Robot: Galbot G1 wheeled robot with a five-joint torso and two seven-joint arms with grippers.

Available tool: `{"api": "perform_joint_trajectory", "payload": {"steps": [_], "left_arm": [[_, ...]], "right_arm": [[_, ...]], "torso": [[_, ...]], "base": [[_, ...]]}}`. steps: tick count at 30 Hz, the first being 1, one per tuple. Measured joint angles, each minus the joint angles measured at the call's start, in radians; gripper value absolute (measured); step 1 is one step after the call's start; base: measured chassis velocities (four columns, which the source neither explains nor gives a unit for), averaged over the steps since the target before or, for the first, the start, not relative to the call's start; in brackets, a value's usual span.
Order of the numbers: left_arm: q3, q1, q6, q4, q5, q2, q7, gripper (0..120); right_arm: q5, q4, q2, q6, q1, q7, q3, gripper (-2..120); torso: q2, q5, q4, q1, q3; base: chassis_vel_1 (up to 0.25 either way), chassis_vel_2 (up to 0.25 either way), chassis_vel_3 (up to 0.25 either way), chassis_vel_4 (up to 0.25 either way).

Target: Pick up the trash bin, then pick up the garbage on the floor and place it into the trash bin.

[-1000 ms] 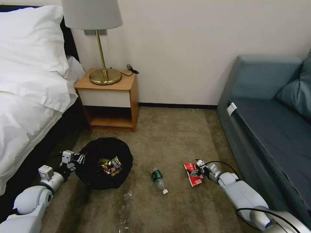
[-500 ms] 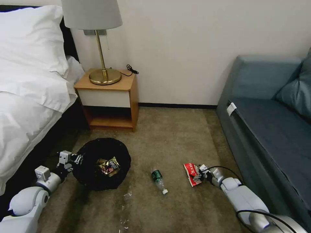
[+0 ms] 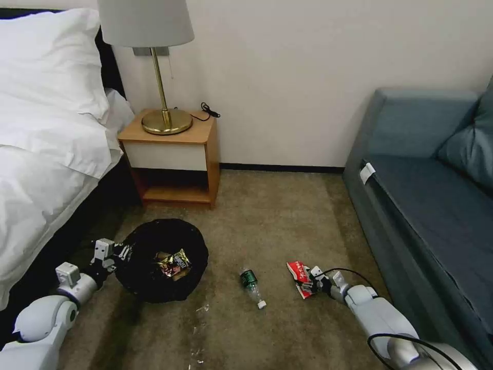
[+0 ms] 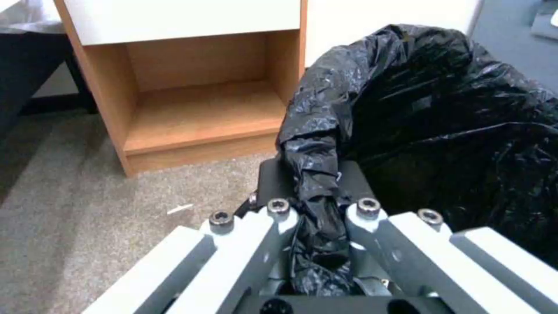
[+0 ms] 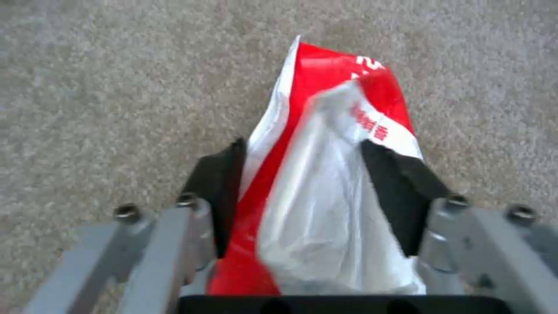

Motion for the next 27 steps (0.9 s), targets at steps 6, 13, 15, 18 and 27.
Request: {"api": "perform_joint_trajectory", "payload": {"steps": [6,13,15,18,27], "left_arm": [[0.007,0.002,-0.002,0.001,0.005,-0.003,0.0,4],[0.003,0.017,-0.009,-0.002,0.009,-0.004,0.002,4],[0.001,0.024,-0.012,-0.004,0.012,-0.005,0.002,4],[-0.002,0.039,-0.014,-0.016,0.015,-0.008,0.002,4],[-0.021,0.078,-0.013,-0.052,0.015,0.001,0.002,4]], "right_arm": [[-0.01,0.007,0.0,0.013,-0.009,-0.009,0.013,26],[-0.032,0.008,-0.001,0.031,-0.021,-0.009,0.045,1],[-0.037,0.009,-0.001,0.038,-0.026,-0.007,0.053,0],[-0.043,0.015,-0.001,0.052,-0.035,-0.005,0.066,0],[-0.047,0.046,-0.018,0.069,-0.056,-0.005,0.088,0]], "torso": [[0.0,0.0003,0.0001,0.0,0.0],[0.0,0.0001,0.0,0.0,0.0],[0.0,0.0001,0.0002,0.0,0.0],[0.0,0.0002,0.0001,0.0,0.0],[0.0,0.0003,0.0,0.0,0.0]], "base": [[0.0,0.0,0.0,0.0],[0.0,0.0,0.0,0.0],[0.0,0.0,0.0,0.0],[0.0,0.0,0.0,0.0],[0.0,0.0,0.0,0.0]]}}
